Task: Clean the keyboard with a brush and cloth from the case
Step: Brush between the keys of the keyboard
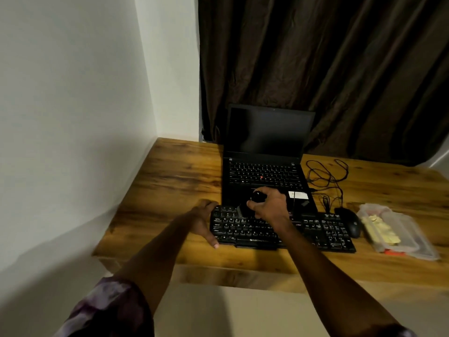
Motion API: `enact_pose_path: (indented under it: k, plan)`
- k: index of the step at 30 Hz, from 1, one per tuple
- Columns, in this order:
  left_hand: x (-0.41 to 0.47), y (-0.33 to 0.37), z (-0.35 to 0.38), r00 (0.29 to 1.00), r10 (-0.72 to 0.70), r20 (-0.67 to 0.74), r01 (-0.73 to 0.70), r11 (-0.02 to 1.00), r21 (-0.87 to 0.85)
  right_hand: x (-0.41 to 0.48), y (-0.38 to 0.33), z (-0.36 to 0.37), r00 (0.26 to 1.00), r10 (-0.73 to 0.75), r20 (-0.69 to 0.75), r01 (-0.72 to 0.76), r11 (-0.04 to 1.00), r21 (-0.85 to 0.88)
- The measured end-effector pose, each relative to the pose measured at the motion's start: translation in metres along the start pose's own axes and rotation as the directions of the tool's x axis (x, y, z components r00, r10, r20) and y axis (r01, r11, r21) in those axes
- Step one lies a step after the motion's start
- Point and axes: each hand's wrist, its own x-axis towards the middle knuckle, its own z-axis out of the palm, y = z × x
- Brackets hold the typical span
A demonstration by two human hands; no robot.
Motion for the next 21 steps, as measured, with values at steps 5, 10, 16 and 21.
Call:
enact_pose_path:
  k: [5,10,16,21]
  plan:
    - [0.0,-0.005,0.002,0.999,0.029,-0.024,-0.028,0.999,0.021,-0.006,0.011,-0.012,0.999,0.032,-0.044,-0.032,0.999,0.007]
    - [0.002,-0.008,0.004,0.998,0.039,-0.039,-0.038,0.999,0.037,-0.011,0.015,-0.024,0.994,-0.004,-0.114,-0.008,0.994,-0.105]
    - [0.005,-0.01,0.005,0.998,0.052,-0.033,-0.05,0.996,0.067,-0.009,-0.002,0.005,0.998,-0.047,-0.034,0.043,0.994,-0.105]
    - [0.005,-0.01,0.006,0.997,0.061,-0.041,-0.06,0.997,0.039,-0.016,0.0,0.001,0.997,-0.023,-0.075,0.02,0.999,-0.035]
